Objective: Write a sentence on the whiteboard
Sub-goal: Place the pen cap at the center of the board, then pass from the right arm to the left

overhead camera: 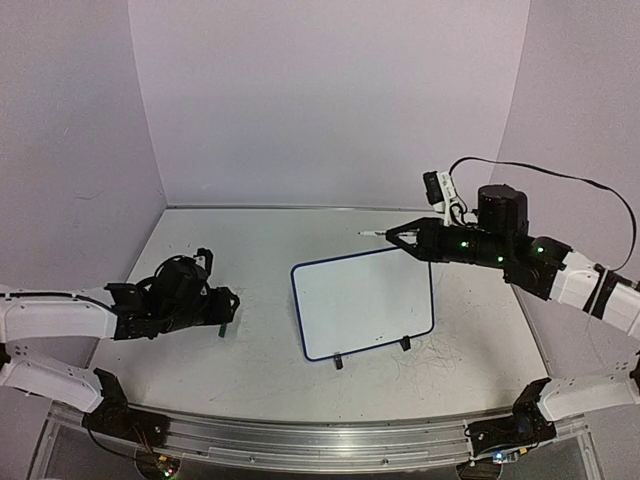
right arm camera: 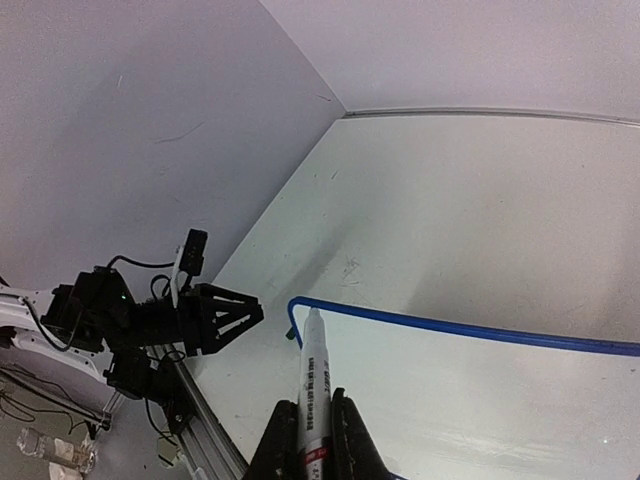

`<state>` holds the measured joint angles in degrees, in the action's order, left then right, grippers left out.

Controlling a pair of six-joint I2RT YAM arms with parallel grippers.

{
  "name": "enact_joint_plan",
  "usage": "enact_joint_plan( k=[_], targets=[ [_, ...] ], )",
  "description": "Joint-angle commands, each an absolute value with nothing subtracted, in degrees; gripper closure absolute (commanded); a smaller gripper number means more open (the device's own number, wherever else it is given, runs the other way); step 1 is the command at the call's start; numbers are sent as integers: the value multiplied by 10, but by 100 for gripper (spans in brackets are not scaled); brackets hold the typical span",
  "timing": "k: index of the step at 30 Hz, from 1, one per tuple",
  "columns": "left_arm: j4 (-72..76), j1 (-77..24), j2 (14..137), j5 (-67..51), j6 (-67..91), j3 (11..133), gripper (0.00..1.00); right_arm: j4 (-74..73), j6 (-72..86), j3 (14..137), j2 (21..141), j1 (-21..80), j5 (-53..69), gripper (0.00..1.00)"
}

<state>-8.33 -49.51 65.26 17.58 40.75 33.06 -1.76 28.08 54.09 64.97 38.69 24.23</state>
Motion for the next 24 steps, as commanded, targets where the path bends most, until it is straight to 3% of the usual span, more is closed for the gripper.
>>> enact_joint_plan(
  k=[1, 8, 12, 17, 24],
  targets=[
    [-104, -496, 521, 134, 429, 363, 44, 32, 276, 581, 678, 434, 246, 100],
    [58, -496, 417, -71, 434, 351, 33, 78, 284, 573, 714, 486, 309, 100],
    [124, -500, 497, -194, 432, 389, 27, 113, 295, 557, 720, 500, 369, 100],
    [172, -555, 582, -219, 397, 443, 23, 125, 276, 545, 726, 504, 448, 100],
    [210, -581, 673, -281, 377, 490, 26, 115, 241, 555, 747, 504, 514, 100]
  ],
)
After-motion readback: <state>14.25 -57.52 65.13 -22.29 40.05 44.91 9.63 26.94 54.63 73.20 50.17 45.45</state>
